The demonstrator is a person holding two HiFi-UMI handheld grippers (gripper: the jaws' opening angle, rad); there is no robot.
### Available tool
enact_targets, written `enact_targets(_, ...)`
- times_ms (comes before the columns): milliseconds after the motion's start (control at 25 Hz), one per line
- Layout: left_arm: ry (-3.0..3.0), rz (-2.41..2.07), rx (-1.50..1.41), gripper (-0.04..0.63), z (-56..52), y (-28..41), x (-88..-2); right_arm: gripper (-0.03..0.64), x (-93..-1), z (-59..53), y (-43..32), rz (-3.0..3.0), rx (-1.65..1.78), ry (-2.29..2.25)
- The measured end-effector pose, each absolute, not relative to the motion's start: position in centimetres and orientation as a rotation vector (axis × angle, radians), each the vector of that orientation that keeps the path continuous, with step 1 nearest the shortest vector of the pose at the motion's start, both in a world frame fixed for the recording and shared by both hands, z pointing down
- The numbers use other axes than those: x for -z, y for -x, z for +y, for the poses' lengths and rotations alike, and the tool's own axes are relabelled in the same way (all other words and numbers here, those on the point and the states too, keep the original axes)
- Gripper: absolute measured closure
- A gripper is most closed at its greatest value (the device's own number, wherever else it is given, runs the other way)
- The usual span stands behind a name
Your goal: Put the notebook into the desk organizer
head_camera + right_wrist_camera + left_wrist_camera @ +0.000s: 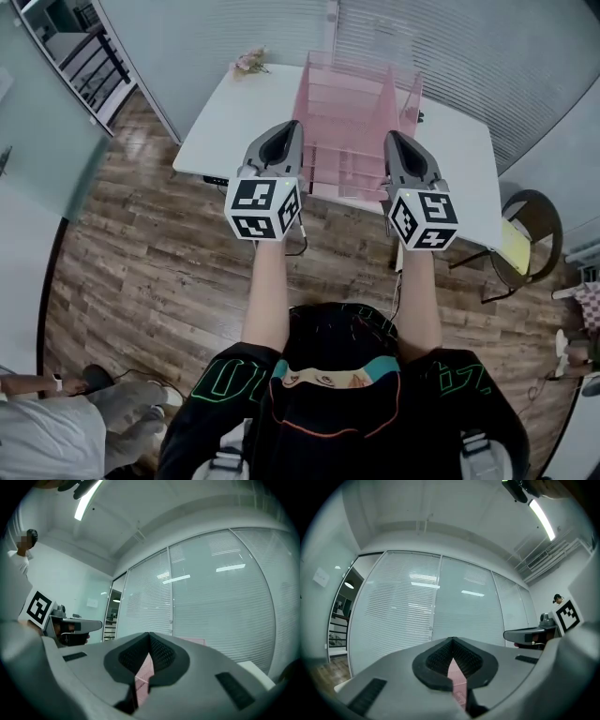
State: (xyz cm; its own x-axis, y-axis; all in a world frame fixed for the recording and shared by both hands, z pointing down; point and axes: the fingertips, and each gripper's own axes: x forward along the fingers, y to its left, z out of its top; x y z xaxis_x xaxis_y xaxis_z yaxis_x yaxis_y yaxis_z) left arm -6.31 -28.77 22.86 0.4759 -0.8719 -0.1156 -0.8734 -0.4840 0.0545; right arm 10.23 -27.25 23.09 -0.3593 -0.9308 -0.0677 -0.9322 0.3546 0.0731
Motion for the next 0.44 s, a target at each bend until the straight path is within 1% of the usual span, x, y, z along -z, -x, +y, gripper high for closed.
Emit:
enact_targets(160, 2.672, 1.609, -0.245, 0.598, -29.1, 6.1, -22.8, 0.614, -22.8, -27.1, -10.6, 2.594, -0.207, 1.79)
enact_targets(440, 2.695, 1.562, -0.246, 0.598, -29.8, 4.0, -23.1, 0.614, -23.0, -28.0, -11.4, 2.606, -0.194, 1.795)
